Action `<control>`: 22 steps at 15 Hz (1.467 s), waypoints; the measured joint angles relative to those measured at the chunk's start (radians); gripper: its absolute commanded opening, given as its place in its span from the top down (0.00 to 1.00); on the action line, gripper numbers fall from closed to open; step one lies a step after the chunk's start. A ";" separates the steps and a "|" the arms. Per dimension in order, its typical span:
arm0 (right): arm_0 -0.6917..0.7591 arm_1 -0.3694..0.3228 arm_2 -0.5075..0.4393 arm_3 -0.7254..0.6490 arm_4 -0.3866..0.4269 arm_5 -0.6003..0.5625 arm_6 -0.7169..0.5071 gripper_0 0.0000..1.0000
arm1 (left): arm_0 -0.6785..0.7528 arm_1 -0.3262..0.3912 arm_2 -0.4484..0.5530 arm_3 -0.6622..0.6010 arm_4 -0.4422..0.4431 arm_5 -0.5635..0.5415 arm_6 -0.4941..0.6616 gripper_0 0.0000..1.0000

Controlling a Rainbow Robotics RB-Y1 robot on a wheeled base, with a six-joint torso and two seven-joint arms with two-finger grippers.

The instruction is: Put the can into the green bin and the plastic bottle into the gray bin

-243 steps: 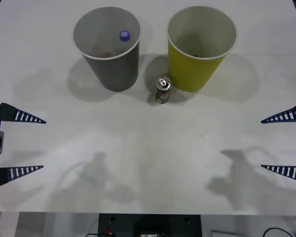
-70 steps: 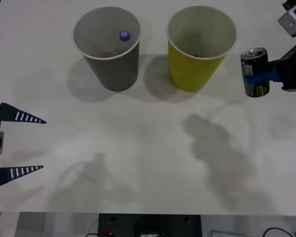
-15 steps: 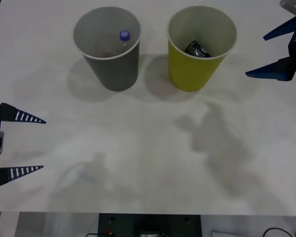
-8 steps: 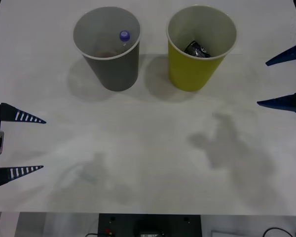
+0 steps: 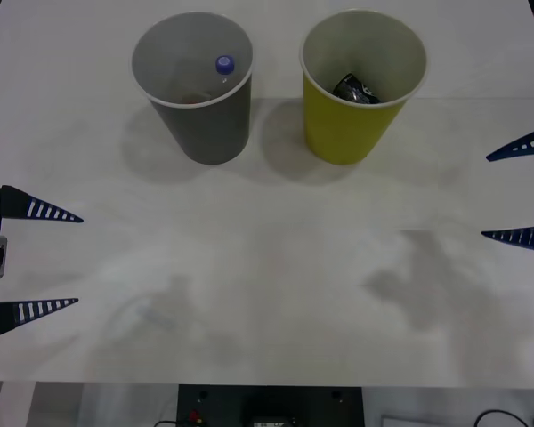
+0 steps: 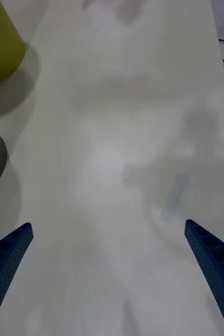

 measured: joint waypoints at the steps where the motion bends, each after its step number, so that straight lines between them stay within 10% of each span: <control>1: 0.020 -0.004 0.000 0.000 0.000 0.008 0.024 0.00 | 0.000 0.000 0.000 0.000 0.000 0.000 0.000 0.00; 22: 0.325 0.055 0.007 -0.120 0.089 0.222 0.191 0.00 | 0.000 0.000 0.000 0.000 0.000 0.000 0.000 0.00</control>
